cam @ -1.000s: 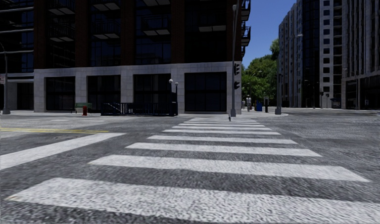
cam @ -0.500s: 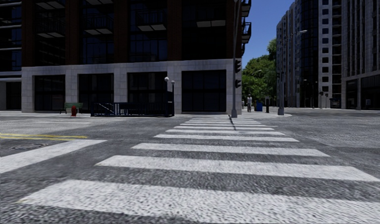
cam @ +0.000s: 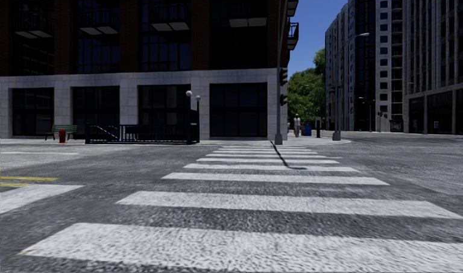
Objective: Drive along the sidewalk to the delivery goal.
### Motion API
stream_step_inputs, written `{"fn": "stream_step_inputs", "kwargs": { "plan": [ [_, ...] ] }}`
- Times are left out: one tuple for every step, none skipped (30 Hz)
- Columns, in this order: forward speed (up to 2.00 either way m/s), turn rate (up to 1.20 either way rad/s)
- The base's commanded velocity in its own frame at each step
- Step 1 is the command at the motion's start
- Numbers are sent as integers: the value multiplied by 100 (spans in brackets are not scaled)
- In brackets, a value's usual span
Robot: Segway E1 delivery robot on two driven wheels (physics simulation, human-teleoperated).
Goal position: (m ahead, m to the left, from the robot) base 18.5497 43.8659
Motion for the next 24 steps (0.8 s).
{"fn": "stream_step_inputs", "kwargs": {
  "plan": [
    [200,0],
    [200,0],
    [200,0],
    [200,0],
    [200,0],
    [200,0],
    [200,0],
    [200,0],
    [200,0],
    [200,0],
    [200,0],
    [200,0],
    [200,-16],
    [200,-16],
    [200,-40],
    [200,-54],
    [200,-58],
    [200,-58],
    [200,-59],
    [200,-21],
    [200,-5],
    [200,-1],
    [200,0],
    [200,0]
  ]
}}
